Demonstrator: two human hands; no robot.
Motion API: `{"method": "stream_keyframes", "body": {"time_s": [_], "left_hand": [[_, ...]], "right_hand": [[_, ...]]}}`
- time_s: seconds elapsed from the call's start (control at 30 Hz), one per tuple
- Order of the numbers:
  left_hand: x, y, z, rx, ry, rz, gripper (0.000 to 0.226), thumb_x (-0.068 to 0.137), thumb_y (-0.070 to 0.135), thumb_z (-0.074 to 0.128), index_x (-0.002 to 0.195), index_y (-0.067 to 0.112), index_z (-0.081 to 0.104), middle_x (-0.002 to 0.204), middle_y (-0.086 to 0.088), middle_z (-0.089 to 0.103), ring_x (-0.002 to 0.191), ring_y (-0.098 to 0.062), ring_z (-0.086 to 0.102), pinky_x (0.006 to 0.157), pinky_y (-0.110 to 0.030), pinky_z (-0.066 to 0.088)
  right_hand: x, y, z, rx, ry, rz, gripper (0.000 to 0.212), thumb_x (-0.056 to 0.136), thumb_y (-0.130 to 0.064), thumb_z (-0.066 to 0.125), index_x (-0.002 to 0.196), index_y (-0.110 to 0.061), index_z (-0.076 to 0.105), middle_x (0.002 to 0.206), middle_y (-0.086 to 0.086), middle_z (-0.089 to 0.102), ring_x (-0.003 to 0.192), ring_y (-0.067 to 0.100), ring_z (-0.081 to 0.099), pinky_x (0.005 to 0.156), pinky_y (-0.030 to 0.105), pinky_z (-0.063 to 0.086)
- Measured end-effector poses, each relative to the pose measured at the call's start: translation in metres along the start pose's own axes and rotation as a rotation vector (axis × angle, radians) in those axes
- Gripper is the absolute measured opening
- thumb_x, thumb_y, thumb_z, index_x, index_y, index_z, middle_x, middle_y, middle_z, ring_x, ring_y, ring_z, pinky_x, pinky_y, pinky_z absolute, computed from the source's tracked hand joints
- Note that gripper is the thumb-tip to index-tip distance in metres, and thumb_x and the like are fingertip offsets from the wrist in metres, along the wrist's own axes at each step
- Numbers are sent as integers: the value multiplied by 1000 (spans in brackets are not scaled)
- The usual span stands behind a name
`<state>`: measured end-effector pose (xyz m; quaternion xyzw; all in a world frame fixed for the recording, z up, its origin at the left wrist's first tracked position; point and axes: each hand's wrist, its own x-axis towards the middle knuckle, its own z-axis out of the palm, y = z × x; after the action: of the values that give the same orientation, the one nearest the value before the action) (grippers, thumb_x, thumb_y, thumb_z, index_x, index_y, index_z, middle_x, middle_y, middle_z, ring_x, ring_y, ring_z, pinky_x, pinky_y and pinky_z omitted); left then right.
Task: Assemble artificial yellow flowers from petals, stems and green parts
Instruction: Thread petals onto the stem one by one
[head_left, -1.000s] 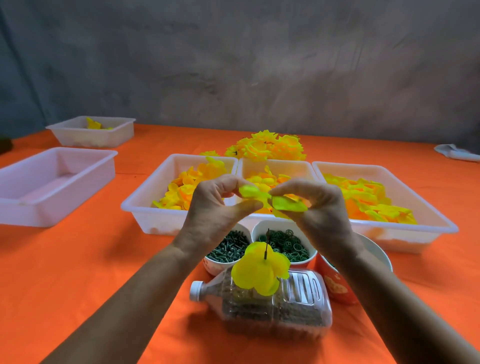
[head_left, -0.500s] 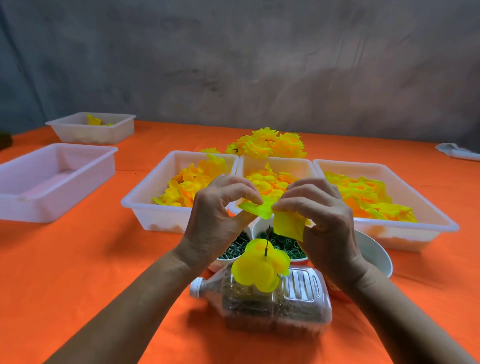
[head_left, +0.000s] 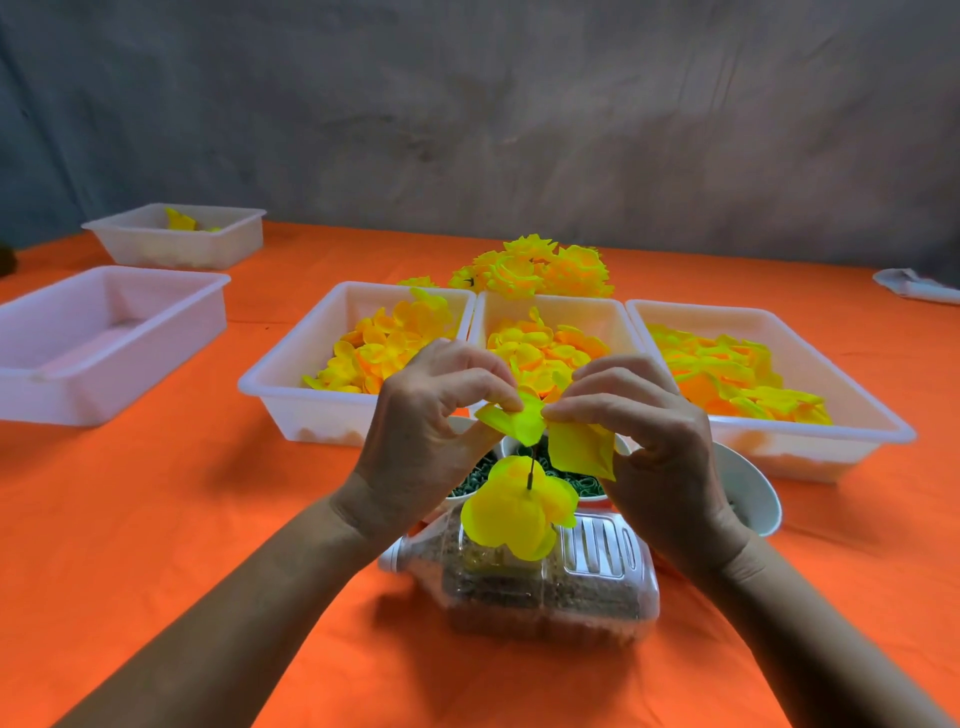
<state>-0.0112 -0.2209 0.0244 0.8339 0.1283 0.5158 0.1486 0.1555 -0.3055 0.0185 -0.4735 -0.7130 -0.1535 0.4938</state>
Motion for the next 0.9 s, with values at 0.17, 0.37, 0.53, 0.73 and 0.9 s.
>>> {"method": "stream_keyframes", "body": {"time_s": [0.17,0.37,0.53,0.73,0.9], "left_hand": [[-3,-2,0,39,4,23,4,73,5,73,72,2,71,84,-5,66,79,-23,60,72,-35,48],[-7,-5,0,118,35,105,9,75,8,74,71,1,71,83,-7,67,78,-26,60,68,-43,49],[-10,-4,0,215,75,207,15,82,9,67,71,0,71,82,-7,68,77,-26,61,69,-41,47],[-11,-4,0,224,86,215,8,79,5,71,73,1,70,82,-7,68,78,-26,60,70,-43,48],[-15,-3,2,222,27,209,8,78,8,74,84,4,74,87,-8,69,81,-28,62,72,-41,47]], "right_hand": [[-1,-2,2,-5,-3,0,11,75,-15,71,79,-6,75,80,5,69,85,30,62,71,49,49],[-5,-1,4,4,0,19,12,75,-15,72,81,-5,75,82,3,71,87,30,62,72,49,49],[-6,-3,5,13,34,24,8,72,-10,74,78,-4,74,80,3,70,86,29,63,71,46,51],[-5,-6,5,1,35,0,6,73,-9,74,76,-3,73,80,2,70,85,28,63,70,46,51],[-7,-7,7,-36,50,12,10,72,-13,75,77,-4,73,79,4,70,87,29,63,69,48,50]]}}
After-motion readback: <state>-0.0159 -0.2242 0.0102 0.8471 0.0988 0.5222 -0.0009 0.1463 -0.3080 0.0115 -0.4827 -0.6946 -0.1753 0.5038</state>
